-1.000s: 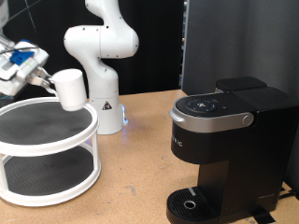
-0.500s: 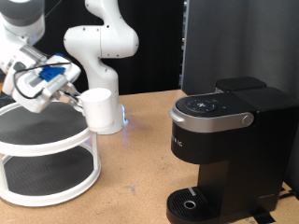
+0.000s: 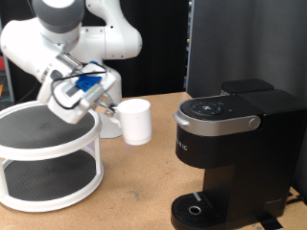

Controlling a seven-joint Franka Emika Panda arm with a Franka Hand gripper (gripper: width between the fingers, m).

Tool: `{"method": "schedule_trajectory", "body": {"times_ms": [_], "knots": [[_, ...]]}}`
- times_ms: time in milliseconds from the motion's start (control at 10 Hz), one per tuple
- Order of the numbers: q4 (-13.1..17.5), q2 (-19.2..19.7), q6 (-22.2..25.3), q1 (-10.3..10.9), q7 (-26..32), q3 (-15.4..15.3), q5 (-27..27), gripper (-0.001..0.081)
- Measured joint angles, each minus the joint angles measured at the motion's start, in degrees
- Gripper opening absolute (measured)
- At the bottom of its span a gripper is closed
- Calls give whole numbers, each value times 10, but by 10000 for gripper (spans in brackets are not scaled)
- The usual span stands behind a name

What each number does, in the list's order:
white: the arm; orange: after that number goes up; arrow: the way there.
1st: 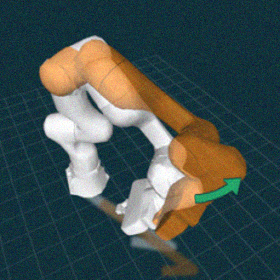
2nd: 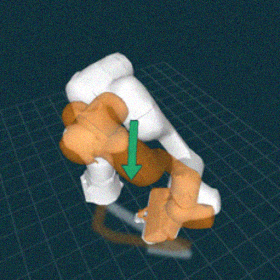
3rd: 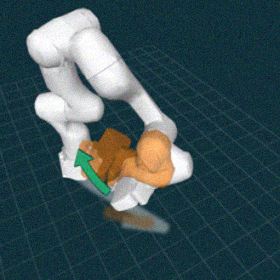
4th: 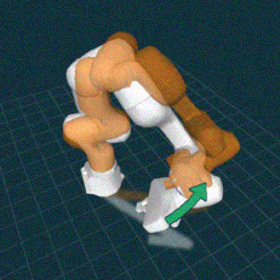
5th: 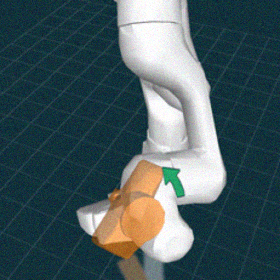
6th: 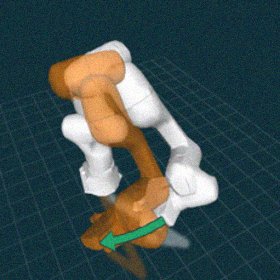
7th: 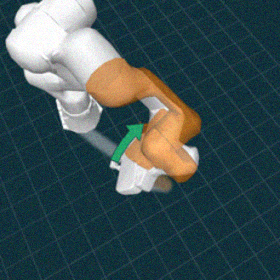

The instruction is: Make a cup of coffee with the keurig machine

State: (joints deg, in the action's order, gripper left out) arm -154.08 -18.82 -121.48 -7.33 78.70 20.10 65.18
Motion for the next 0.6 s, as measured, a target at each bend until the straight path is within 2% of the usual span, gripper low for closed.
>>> {"method": "schedule_trajectory", "body": {"times_ms": [200, 600], "knots": [[-1, 3, -17, 16, -4, -27, 16, 65], [-3, 7, -19, 18, -4, -30, 17, 65]]}}
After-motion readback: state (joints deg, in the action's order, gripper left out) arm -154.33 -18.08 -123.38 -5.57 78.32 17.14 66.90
